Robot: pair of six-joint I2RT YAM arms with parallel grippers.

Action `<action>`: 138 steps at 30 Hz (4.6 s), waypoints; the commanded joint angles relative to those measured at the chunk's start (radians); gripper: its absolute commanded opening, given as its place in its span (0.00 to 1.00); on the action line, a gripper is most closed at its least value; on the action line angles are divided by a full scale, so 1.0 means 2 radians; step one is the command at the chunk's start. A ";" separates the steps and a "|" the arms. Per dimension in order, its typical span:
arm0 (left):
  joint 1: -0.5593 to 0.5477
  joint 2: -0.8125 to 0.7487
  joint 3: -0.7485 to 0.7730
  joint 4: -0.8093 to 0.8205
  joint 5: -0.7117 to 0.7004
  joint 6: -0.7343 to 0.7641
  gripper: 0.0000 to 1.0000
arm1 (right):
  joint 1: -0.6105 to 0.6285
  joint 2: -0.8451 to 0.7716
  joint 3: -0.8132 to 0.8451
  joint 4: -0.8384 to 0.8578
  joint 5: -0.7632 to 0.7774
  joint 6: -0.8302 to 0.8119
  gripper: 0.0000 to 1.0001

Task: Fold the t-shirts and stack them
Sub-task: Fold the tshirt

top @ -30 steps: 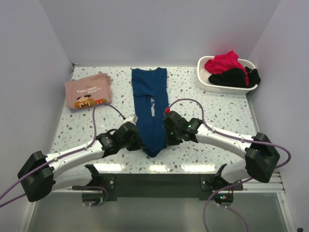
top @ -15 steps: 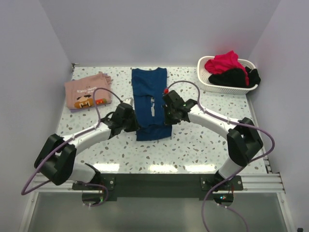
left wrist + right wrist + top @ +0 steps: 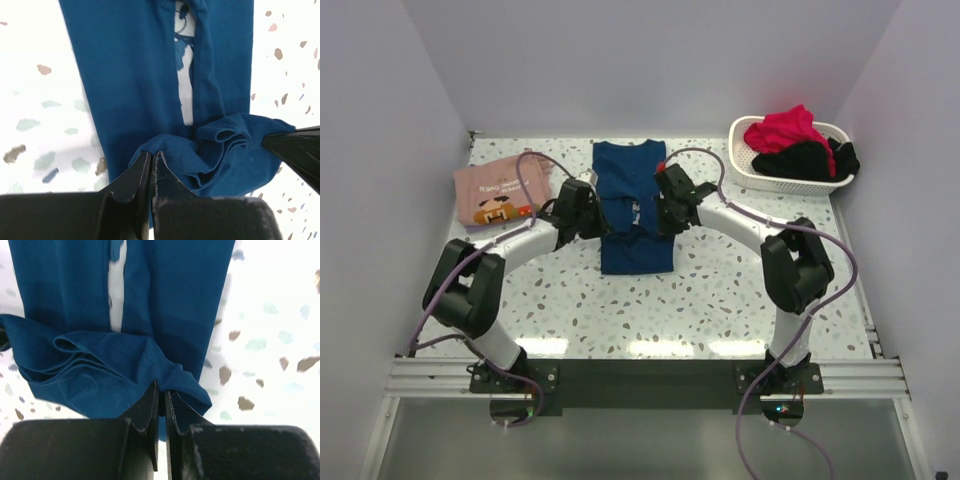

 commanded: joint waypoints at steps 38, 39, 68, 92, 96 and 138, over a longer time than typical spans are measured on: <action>0.078 0.051 0.159 0.009 -0.056 0.039 0.85 | -0.046 0.102 0.290 -0.085 0.021 -0.073 0.64; 0.078 0.044 0.153 0.007 -0.048 0.043 0.86 | -0.046 0.092 0.278 -0.079 0.020 -0.074 0.64; 0.028 -0.056 -0.123 0.075 0.034 0.033 0.82 | -0.046 -0.030 -0.094 0.077 -0.112 0.002 0.61; 0.002 -0.016 -0.149 0.095 0.023 0.028 0.41 | -0.042 0.013 -0.119 0.105 -0.137 0.017 0.31; 0.001 -0.025 -0.154 0.102 0.039 0.026 0.21 | -0.041 0.002 -0.119 0.096 -0.143 0.012 0.17; -0.041 -0.401 -0.200 -0.126 0.181 -0.013 0.00 | 0.067 -0.360 -0.205 -0.159 -0.076 0.062 0.00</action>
